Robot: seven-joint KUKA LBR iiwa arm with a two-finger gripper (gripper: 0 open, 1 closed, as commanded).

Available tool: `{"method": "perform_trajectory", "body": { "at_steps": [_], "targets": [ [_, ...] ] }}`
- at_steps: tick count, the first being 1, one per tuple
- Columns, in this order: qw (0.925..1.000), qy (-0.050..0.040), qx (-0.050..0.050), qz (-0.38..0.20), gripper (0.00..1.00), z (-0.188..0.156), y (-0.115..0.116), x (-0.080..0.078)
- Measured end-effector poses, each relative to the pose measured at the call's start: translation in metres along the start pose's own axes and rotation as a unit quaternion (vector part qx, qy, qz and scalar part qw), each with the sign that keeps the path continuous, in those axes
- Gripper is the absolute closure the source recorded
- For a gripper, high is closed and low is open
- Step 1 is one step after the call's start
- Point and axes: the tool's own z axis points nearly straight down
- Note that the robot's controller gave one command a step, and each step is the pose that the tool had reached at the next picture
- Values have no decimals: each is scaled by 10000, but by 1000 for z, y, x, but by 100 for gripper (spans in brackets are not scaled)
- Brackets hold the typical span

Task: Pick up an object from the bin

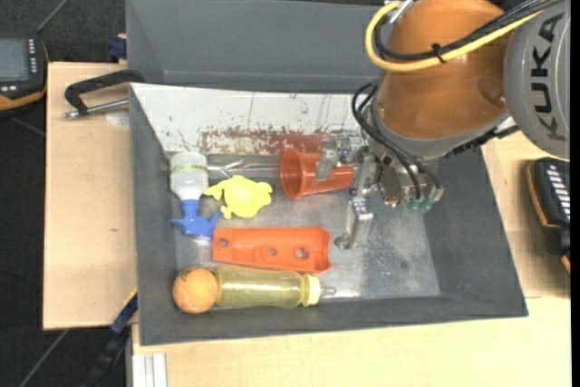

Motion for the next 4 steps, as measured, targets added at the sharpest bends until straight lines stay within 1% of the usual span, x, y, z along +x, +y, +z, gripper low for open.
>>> {"method": "perform_trajectory", "body": {
  "at_steps": [1, 2, 3, 4],
  "targets": [
    [9951, -49, 6, -987, 0, 23, -36, 1],
    [9958, -35, 3, -913, 0, 55, -24, -33],
    [9992, -22, -8, -403, 0, 10, -11, -36],
    [9965, -120, 7, -830, 0, 24, -15, -40]
  ]
}}
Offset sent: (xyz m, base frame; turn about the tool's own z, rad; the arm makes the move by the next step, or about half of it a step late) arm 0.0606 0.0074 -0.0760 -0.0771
